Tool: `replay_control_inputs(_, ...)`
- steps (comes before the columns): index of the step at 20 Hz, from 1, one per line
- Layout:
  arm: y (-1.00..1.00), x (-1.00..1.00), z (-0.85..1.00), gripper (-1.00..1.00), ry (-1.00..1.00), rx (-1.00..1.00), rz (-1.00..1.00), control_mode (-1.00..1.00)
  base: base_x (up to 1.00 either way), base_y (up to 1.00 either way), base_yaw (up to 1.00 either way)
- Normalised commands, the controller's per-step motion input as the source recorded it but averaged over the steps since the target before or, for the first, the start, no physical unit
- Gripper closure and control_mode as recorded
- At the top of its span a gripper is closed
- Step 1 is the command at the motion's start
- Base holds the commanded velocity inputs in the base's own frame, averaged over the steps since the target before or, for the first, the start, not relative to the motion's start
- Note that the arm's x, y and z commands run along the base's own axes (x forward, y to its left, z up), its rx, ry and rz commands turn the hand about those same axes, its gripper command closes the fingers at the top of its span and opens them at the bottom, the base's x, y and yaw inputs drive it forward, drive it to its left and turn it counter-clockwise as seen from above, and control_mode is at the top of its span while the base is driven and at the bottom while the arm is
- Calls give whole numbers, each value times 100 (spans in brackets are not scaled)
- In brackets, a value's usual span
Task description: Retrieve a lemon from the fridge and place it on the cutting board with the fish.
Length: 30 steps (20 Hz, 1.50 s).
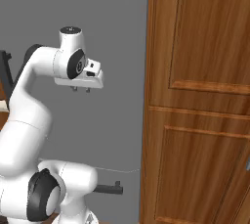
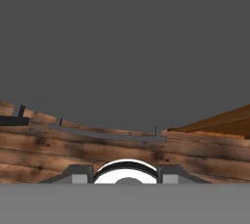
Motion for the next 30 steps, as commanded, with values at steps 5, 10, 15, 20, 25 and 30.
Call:
replay_control_inputs(5,0,0,0,-100,0,0,0,100,-11,1,-2)
replay_control_inputs(10,0,0,0,-100,0,0,0,100,-40,20,-14)
replay_control_inputs(15,0,0,0,-100,0,0,0,100,-42,45,-12)
replay_control_inputs(20,0,0,0,-100,0,0,0,100,-33,64,-6)
replay_control_inputs(25,0,0,0,-100,0,0,0,100,-41,69,-7)
replay_control_inputs(30,0,0,0,-100,0,0,0,100,-32,80,-6)
